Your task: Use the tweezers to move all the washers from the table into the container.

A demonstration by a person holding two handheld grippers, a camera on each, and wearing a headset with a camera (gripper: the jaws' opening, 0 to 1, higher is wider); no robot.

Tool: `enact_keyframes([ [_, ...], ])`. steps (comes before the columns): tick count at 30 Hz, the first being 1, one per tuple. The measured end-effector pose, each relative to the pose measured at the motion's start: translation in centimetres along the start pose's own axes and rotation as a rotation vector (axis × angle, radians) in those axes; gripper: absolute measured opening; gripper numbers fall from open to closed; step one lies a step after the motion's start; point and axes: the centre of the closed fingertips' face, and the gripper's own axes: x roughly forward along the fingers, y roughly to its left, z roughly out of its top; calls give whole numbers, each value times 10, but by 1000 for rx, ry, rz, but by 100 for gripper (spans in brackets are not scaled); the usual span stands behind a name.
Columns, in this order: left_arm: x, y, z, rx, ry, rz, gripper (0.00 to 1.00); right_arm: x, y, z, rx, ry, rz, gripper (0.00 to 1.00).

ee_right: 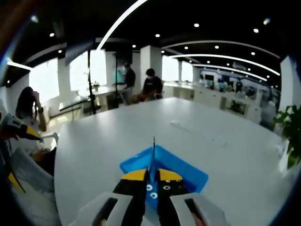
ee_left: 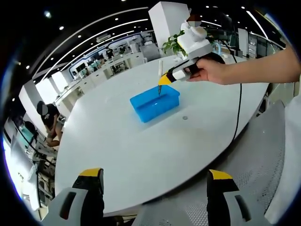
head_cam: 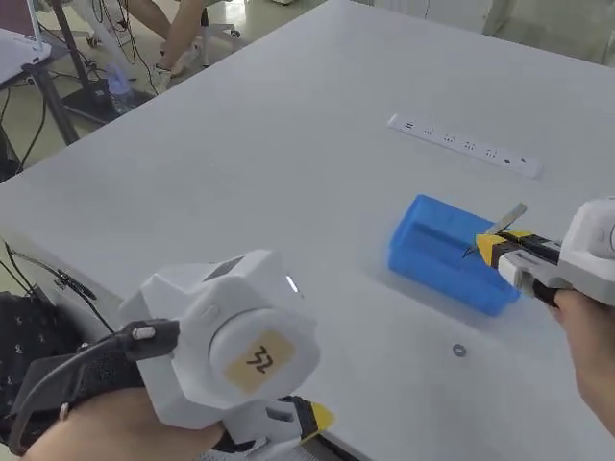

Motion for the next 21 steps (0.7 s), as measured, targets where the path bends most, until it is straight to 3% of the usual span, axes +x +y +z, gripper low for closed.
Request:
enact_keyframes([
  [11,0,-3,1,-3,-5,-5,93,-29,11,-32,43,62,37,3],
  [21,1,-4,2,-2,-7,-6,93,-33,25,-65,63,130,75,3],
])
